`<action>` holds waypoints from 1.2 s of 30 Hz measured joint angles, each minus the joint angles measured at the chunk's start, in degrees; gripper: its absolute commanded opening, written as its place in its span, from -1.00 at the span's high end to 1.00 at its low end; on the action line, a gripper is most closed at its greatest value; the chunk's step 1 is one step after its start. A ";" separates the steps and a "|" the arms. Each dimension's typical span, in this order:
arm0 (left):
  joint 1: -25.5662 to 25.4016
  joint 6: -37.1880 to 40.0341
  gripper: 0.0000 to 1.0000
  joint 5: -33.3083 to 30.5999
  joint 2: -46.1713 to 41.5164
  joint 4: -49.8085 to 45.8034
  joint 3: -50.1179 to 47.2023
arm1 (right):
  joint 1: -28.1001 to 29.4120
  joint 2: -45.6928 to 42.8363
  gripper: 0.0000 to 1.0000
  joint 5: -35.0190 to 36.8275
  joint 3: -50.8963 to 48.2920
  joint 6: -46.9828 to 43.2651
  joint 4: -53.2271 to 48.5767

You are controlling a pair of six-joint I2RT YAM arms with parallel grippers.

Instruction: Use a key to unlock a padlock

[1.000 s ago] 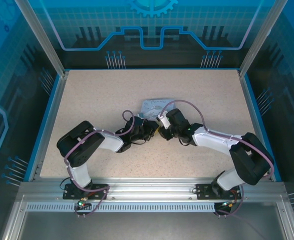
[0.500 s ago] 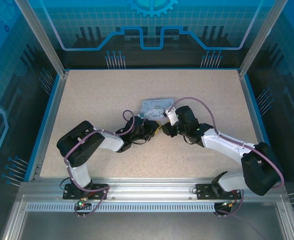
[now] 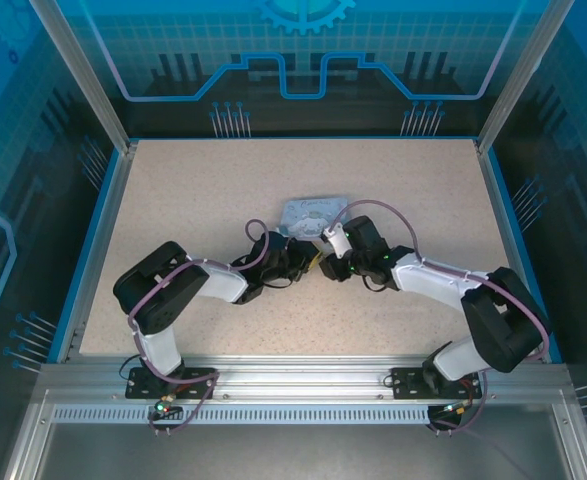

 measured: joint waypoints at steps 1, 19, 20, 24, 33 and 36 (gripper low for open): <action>0.00 0.02 1.00 0.09 -0.04 -0.11 0.02 | 0.00 0.35 0.37 0.00 0.04 0.00 0.07; 0.02 0.07 1.00 0.15 -0.07 -1.20 0.50 | 0.00 3.26 0.73 0.04 2.64 -1.11 0.22; 0.02 0.07 1.00 0.15 -0.07 -1.20 0.50 | 0.00 3.26 0.75 0.07 2.64 -1.18 0.22; 0.07 0.13 1.00 0.11 -0.07 -1.25 0.50 | 0.00 3.26 0.85 0.02 2.64 -1.44 0.22; 0.07 0.28 1.00 0.04 -0.07 -1.29 0.50 | -1.75 3.23 1.00 -3.87 2.54 -0.44 0.20; 0.07 0.26 1.00 0.17 -0.09 -1.27 0.55 | -3.98 3.17 1.00 -8.85 2.05 0.85 0.46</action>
